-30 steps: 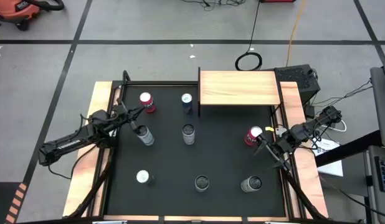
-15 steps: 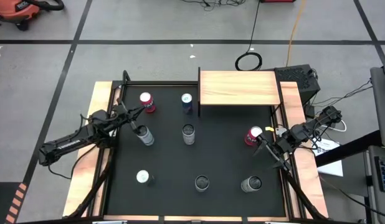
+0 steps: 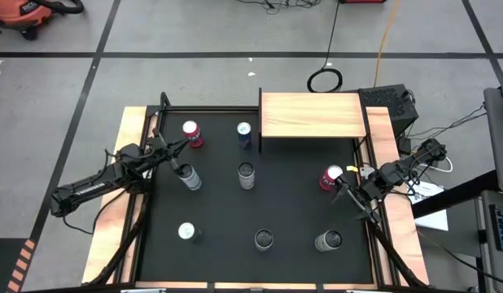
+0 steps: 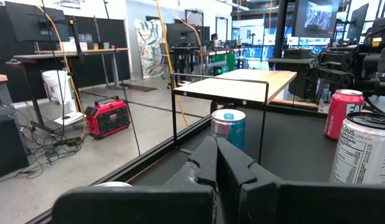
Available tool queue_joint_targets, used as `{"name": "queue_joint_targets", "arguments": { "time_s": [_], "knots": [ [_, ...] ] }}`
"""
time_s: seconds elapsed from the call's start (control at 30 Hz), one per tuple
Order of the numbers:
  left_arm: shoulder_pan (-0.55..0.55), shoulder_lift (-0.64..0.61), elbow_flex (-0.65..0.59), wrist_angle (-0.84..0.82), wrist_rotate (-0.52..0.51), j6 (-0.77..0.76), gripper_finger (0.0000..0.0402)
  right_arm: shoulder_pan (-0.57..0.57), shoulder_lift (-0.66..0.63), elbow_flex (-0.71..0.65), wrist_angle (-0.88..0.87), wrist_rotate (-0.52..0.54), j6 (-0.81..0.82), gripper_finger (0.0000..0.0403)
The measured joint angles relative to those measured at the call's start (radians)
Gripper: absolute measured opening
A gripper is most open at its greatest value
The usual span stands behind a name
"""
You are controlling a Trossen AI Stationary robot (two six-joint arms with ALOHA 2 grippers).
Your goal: Place canned beverage on shelf
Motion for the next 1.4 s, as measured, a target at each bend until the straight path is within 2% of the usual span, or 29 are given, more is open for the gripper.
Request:
{"name": "queue_joint_targets", "arguments": {
  "time_s": [0.7, 0.97, 1.17, 1.4],
  "knots": [
    [0.000, 0.000, 0.000, 0.000, 0.000, 0.000, 0.0000, -0.001, 0.000, 0.000, 0.003, 0.004, -0.008, 0.0312],
    [0.000, 0.000, 0.000, 0.000, 0.000, 0.000, 0.0000, -0.001, 0.000, 0.000, 0.156, 0.011, -0.011, 0.0312],
    [0.000, 0.000, 0.000, 0.000, 0.000, 0.000, 0.0000, -0.001, 0.000, 0.000, 0.376, 0.124, -0.012, 0.0312],
    [0.000, 0.000, 0.000, 0.000, 0.000, 0.000, 0.0000, -0.001, 0.000, 0.000, 0.459, 0.289, -0.054, 0.0312]
  ]
}}
